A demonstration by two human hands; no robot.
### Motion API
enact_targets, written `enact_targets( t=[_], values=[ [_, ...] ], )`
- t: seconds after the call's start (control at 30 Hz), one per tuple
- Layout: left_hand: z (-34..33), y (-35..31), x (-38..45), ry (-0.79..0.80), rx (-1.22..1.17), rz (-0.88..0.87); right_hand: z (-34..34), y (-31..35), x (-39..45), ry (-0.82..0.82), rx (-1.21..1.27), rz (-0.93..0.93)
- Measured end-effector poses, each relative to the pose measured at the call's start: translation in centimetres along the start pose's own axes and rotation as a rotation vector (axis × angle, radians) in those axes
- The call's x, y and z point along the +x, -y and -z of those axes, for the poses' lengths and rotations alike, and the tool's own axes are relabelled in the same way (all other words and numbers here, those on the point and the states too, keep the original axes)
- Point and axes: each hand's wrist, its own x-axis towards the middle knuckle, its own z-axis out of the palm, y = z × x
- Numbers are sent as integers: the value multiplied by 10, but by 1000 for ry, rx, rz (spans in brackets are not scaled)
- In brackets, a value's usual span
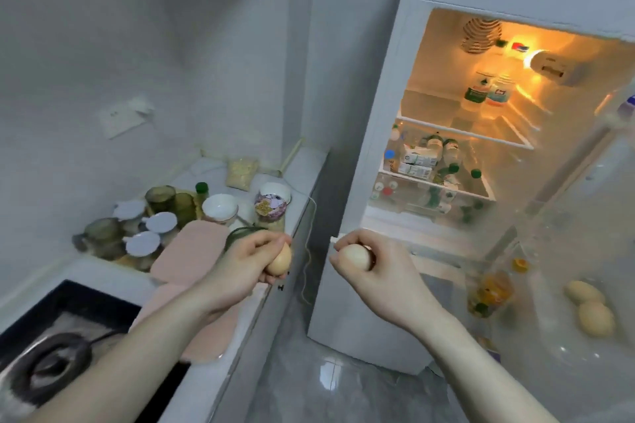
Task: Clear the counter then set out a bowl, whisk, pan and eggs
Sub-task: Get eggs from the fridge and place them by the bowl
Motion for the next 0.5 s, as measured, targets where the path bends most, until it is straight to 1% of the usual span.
enact_targets(
  t=[0.07,0.13,0.3,0.4,0.5],
  values=[
    [21,7,-18,-112,-6,19,-19,7,12,96,43,58],
    [39,14,-40,-240,-27,52,-40,15,21,228,97,96],
    [63,38,-98,-496,-99,116,-90,28,36,478,159,180],
    [68,49,-151,-674,-137,164,-127,42,37,656,191,250],
    [70,61,-219,-875,-151,195,-174,69,17,846,221,351]
  ],
)
